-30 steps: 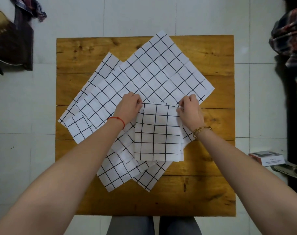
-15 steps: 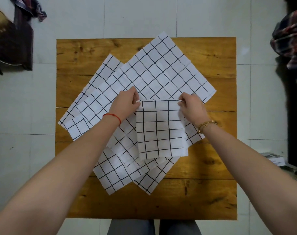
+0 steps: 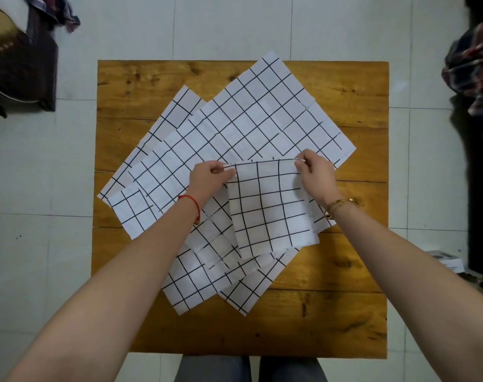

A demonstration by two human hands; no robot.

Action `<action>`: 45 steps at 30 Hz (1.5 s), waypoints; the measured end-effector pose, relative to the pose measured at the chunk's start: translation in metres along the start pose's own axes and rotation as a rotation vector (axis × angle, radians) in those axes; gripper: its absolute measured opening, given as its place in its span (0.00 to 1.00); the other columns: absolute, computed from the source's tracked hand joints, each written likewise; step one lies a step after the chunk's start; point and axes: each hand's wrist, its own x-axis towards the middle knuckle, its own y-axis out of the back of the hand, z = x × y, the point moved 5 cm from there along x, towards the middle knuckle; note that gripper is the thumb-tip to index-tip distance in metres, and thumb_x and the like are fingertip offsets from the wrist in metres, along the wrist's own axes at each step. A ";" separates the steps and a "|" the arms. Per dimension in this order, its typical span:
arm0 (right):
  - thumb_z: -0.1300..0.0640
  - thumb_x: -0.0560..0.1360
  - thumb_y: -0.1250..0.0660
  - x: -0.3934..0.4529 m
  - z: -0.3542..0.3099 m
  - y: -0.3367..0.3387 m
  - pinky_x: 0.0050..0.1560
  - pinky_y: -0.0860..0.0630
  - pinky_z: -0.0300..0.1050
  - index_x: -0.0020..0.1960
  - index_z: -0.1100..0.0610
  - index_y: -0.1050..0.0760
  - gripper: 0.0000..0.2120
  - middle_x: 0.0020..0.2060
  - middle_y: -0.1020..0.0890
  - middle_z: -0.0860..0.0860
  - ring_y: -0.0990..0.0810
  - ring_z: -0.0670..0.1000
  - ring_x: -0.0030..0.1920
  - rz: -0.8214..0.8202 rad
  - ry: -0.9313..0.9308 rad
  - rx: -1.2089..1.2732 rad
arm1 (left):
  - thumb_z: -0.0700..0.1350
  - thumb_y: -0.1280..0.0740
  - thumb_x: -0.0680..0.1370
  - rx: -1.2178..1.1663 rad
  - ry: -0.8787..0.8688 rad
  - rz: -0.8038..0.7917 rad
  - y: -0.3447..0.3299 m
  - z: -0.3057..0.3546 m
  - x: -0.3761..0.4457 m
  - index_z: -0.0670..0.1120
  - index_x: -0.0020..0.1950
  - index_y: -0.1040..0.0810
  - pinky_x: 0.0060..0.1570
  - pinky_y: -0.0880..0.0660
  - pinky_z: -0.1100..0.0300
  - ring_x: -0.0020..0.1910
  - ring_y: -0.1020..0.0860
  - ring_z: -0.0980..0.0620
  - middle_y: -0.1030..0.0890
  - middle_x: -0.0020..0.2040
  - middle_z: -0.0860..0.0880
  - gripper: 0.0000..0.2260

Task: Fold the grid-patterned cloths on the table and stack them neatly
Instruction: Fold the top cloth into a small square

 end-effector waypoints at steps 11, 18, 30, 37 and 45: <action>0.57 0.79 0.40 -0.002 0.004 -0.005 0.37 0.30 0.47 0.45 0.61 0.27 0.08 0.34 0.24 0.55 0.27 0.53 0.35 -0.007 -0.105 -0.040 | 0.46 0.26 0.73 -0.178 -0.009 0.097 0.009 0.001 -0.009 0.45 0.51 0.21 0.50 0.24 0.63 0.39 0.23 0.56 0.24 0.32 0.56 0.10; 0.56 0.76 0.38 -0.002 0.001 -0.010 0.47 0.25 0.54 0.57 0.60 0.29 0.12 0.44 0.22 0.56 0.24 0.56 0.46 0.045 -0.045 -0.212 | 0.38 0.30 0.73 -0.159 -0.119 0.126 0.012 0.000 -0.013 0.47 0.62 0.26 0.49 0.24 0.69 0.45 0.22 0.59 0.20 0.50 0.51 0.19; 0.58 0.76 0.39 -0.043 -0.056 -0.081 0.70 0.35 0.56 0.72 0.60 0.36 0.26 0.69 0.30 0.54 0.35 0.59 0.71 -0.147 0.492 -0.728 | 0.49 0.33 0.76 0.919 -0.484 0.079 -0.027 -0.011 -0.042 0.45 0.77 0.43 0.70 0.37 0.46 0.75 0.42 0.42 0.41 0.77 0.48 0.33; 0.53 0.78 0.40 -0.045 -0.050 -0.097 0.74 0.43 0.61 0.77 0.58 0.44 0.29 0.76 0.40 0.53 0.42 0.60 0.75 -0.258 0.375 -0.826 | 0.53 0.38 0.79 0.975 -0.403 0.045 -0.035 -0.015 -0.036 0.47 0.79 0.52 0.74 0.48 0.40 0.77 0.51 0.42 0.50 0.79 0.51 0.34; 0.51 0.81 0.47 -0.040 -0.015 -0.055 0.74 0.45 0.62 0.77 0.58 0.45 0.27 0.76 0.39 0.52 0.43 0.59 0.75 -0.121 0.185 -0.819 | 0.56 0.38 0.79 1.021 -0.381 0.038 -0.036 -0.016 -0.035 0.47 0.79 0.56 0.73 0.48 0.38 0.77 0.52 0.41 0.54 0.80 0.50 0.37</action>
